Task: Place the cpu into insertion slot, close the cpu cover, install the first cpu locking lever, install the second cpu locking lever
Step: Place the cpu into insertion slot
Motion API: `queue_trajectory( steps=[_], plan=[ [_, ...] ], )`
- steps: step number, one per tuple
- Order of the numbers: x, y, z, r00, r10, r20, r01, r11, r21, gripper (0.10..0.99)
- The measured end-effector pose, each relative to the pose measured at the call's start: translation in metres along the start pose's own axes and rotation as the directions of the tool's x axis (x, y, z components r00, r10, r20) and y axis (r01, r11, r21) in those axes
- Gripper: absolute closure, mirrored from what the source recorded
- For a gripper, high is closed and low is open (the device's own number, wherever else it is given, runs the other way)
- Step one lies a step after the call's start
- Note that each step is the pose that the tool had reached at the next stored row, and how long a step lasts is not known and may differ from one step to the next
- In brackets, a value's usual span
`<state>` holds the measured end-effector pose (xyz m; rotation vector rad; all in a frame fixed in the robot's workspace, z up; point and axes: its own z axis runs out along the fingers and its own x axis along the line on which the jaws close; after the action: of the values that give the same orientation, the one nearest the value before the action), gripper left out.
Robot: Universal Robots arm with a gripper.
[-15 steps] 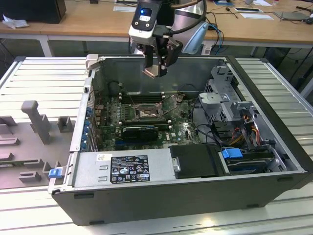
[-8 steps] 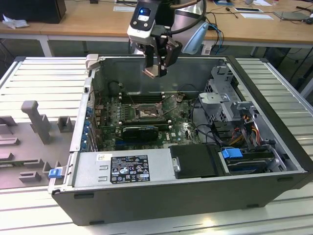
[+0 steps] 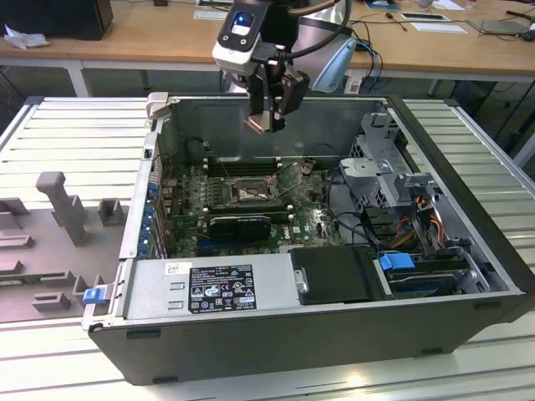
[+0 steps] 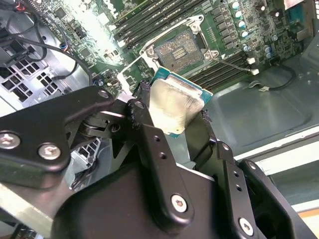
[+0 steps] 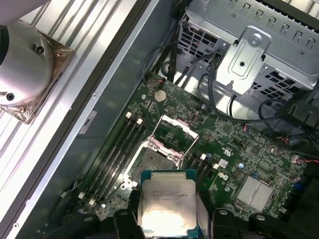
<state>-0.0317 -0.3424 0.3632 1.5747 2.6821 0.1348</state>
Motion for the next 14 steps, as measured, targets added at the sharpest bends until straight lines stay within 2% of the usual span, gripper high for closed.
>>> queue_trajectory(
  steps=[10,12,14],
  plan=[
    [0.0,0.0,0.0001,0.997,0.077,0.0069,-0.077,0.997,-0.002,0.561],
    [0.0,0.0,0.0004,0.9929,0.118,0.0104,-0.118,0.993,-0.003,0.561],
    [0.0,-0.0001,0.0008,0.986,0.166,0.0146,-0.166,0.9861,-0.004,0.561]
  ],
)
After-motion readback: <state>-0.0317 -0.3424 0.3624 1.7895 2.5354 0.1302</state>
